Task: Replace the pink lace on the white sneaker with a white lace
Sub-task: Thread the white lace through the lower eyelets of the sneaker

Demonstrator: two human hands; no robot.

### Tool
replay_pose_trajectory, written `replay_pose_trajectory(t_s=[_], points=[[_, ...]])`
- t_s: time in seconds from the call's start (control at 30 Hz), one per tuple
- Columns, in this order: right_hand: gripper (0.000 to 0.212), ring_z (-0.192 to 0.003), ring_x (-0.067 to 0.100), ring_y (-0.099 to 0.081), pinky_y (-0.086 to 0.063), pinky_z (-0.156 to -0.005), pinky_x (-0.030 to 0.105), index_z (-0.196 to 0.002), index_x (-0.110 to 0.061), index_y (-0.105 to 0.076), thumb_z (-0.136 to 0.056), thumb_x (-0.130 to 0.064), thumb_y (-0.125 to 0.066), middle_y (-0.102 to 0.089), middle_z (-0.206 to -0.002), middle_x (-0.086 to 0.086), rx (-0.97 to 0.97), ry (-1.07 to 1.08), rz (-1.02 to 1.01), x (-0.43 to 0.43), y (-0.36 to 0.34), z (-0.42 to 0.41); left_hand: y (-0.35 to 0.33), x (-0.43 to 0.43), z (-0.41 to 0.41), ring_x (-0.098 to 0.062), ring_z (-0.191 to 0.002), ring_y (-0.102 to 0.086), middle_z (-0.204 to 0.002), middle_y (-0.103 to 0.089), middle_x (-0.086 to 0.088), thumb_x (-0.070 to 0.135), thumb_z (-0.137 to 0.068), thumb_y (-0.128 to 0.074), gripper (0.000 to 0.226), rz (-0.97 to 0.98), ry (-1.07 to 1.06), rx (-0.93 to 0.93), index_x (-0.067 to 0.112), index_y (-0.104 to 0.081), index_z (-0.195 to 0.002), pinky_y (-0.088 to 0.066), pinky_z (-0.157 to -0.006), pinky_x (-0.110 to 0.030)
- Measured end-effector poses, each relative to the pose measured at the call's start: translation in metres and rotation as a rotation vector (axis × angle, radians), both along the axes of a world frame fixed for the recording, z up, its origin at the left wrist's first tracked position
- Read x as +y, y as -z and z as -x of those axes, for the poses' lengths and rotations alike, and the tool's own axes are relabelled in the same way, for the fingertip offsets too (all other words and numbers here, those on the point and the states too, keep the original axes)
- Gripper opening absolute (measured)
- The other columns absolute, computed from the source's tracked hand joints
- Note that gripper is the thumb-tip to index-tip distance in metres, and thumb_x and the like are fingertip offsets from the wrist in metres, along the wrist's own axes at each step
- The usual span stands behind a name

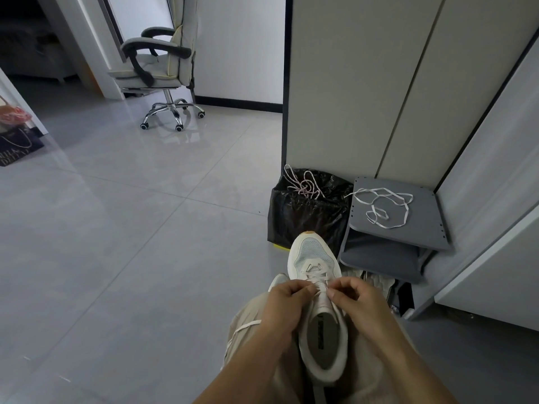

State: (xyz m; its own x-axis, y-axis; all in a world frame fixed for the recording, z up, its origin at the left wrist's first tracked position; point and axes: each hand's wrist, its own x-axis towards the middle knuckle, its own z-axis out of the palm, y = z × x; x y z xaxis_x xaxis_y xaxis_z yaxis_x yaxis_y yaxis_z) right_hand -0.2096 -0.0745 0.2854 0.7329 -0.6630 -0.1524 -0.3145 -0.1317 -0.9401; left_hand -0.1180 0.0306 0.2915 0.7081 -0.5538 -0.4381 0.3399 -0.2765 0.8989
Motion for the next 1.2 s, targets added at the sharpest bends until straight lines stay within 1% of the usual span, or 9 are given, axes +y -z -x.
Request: replay_pose_trajectory(t_s=[0.13,0.23,0.43,0.6,0.77,0.93,1.03,1.1,1.2], points=[[0.013,-0.067,-0.010,-0.051,-0.040,-0.062,0.007,-0.080,-0.026,-0.065,-0.081,-0.014,-0.069,-0.059,-0.086,-0.004,0.081,-0.100,0.236,-0.007,-0.002,-0.002,0.008,-0.001,0.006,-0.002,-0.067,-0.057,-0.070,-0.065,0.011,0.011,-0.087,-0.061,0.021,-0.009,-0.033,-0.195,0.023,-0.065,-0.071,-0.043,-0.058,-0.006],[0.013,-0.068,-0.008,-0.050,-0.037,-0.062,0.007,-0.072,-0.023,-0.063,-0.080,-0.015,-0.070,-0.053,-0.081,-0.007,0.108,-0.121,0.349,-0.008,-0.003,-0.003,0.012,-0.004,0.010,-0.003,-0.071,-0.059,-0.073,-0.067,0.009,0.008,-0.086,-0.062,0.020,0.030,-0.101,-0.217,0.022,-0.066,-0.071,-0.046,-0.067,-0.010],[0.011,-0.079,0.001,-0.059,-0.041,-0.066,0.006,-0.079,-0.024,-0.065,-0.088,-0.018,-0.062,-0.066,-0.084,-0.009,0.092,-0.080,0.162,-0.008,0.002,-0.002,0.013,-0.006,0.008,-0.011,-0.073,-0.063,-0.074,-0.071,0.003,0.011,-0.086,-0.063,0.014,0.074,-0.124,-0.045,0.018,-0.071,-0.076,-0.052,-0.073,-0.023],[0.009,-0.080,0.006,-0.061,-0.042,-0.066,0.011,-0.078,-0.019,-0.066,-0.084,-0.013,-0.066,-0.068,-0.086,-0.004,0.112,-0.057,-0.009,-0.008,-0.001,-0.007,0.016,-0.006,0.009,-0.004,-0.078,-0.060,-0.079,-0.066,0.011,0.014,-0.089,-0.060,0.011,-0.048,-0.041,-0.386,0.020,-0.067,-0.082,-0.043,-0.071,-0.008],[0.006,-0.067,0.006,-0.058,-0.043,-0.056,0.007,-0.077,-0.012,-0.066,-0.080,-0.007,-0.068,-0.066,-0.077,0.000,0.085,-0.029,-0.131,-0.010,-0.002,-0.012,0.018,-0.003,0.007,-0.002,-0.076,-0.056,-0.077,-0.060,0.015,0.016,-0.090,-0.057,0.013,-0.081,0.035,-0.664,0.014,-0.070,-0.089,-0.038,-0.069,-0.005],[0.008,-0.062,0.008,-0.052,-0.041,-0.061,0.019,-0.073,-0.009,-0.064,-0.079,-0.006,-0.067,-0.059,-0.064,-0.003,0.010,0.024,-0.105,-0.008,0.003,-0.014,0.023,-0.003,-0.001,-0.008,-0.083,-0.047,-0.087,-0.046,0.010,0.019,-0.095,-0.050,0.021,-0.140,0.174,-0.817,0.012,-0.067,-0.105,-0.035,-0.074,-0.010],[0.011,-0.063,0.004,-0.056,-0.044,-0.063,0.017,-0.071,-0.013,-0.064,-0.078,-0.005,-0.067,-0.063,-0.069,-0.001,-0.041,-0.007,0.000,-0.006,0.005,-0.010,0.023,0.000,-0.001,-0.008,-0.087,-0.048,-0.094,-0.045,0.008,0.021,-0.096,-0.049,0.022,-0.154,0.181,-0.801,0.015,-0.065,-0.109,-0.037,-0.080,-0.010],[0.014,-0.064,0.005,-0.055,-0.043,-0.061,0.012,-0.070,-0.015,-0.063,-0.078,-0.004,-0.068,-0.062,-0.073,-0.001,-0.053,-0.053,0.185,-0.006,0.005,-0.009,0.019,0.000,0.002,-0.005,-0.086,-0.044,-0.099,-0.045,0.007,0.023,-0.097,-0.045,0.025,-0.180,0.206,-0.828,0.016,-0.063,-0.113,-0.030,-0.072,0.000],[0.017,-0.067,0.010,-0.053,-0.041,-0.061,0.010,-0.068,-0.014,-0.062,-0.076,0.000,-0.069,-0.059,-0.075,-0.003,-0.079,-0.106,0.350,-0.012,0.002,-0.008,0.011,0.000,0.008,-0.004,-0.087,-0.040,-0.110,-0.048,0.003,0.027,-0.099,-0.041,0.030,-0.198,0.249,-0.892,0.018,-0.058,-0.121,-0.024,-0.067,0.001]])
